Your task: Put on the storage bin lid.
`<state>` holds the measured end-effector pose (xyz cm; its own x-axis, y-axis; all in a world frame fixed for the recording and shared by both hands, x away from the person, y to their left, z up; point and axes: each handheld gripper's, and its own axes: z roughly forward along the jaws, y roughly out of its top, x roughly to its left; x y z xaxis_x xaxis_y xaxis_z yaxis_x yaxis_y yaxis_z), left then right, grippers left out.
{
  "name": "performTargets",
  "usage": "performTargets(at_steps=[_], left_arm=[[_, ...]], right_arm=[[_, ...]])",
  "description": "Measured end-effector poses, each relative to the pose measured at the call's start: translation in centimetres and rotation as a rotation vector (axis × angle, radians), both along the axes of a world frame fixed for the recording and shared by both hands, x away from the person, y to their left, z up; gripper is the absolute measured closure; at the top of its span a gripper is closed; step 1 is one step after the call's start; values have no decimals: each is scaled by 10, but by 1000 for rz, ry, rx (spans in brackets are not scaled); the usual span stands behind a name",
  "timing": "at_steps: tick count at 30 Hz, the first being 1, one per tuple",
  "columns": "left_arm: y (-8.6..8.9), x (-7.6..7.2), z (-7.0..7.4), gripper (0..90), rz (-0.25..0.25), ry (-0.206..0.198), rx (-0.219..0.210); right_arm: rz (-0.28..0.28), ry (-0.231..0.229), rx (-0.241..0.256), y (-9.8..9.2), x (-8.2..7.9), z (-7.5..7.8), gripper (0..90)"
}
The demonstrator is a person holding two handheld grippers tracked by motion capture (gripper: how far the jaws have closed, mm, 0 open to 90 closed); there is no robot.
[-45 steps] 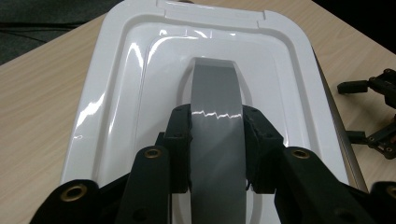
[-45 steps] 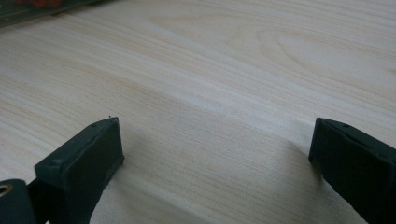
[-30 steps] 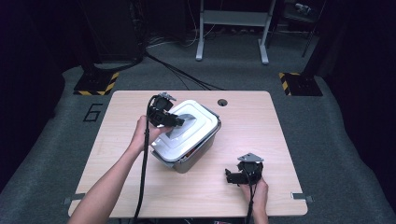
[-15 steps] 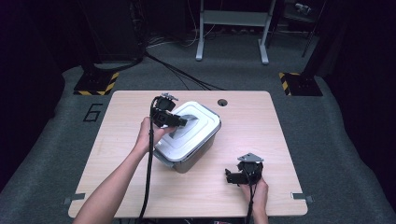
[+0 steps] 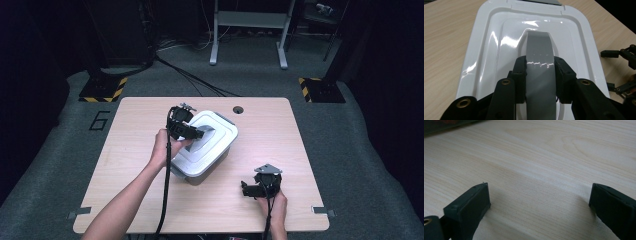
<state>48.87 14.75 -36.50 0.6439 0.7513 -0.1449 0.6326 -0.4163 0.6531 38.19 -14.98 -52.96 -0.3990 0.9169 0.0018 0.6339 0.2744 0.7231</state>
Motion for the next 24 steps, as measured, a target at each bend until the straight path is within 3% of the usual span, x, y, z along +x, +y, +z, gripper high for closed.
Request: performTargets(at_steps=[9, 11, 16, 24], left_arm=[[1, -1, -2, 649, -13, -9, -9], [2, -3, -2, 524, -11, -27, -10], [8, -6, 3, 349, -16, -64, -24], [30, -14, 15, 186, 17, -121, -22]], right_arm=[[1, 2, 1, 0, 0, 0, 29], [2, 1, 0, 0, 0, 0, 29], [-1, 1, 2, 0, 0, 0, 29], [-1, 1, 2, 0, 0, 0, 30]])
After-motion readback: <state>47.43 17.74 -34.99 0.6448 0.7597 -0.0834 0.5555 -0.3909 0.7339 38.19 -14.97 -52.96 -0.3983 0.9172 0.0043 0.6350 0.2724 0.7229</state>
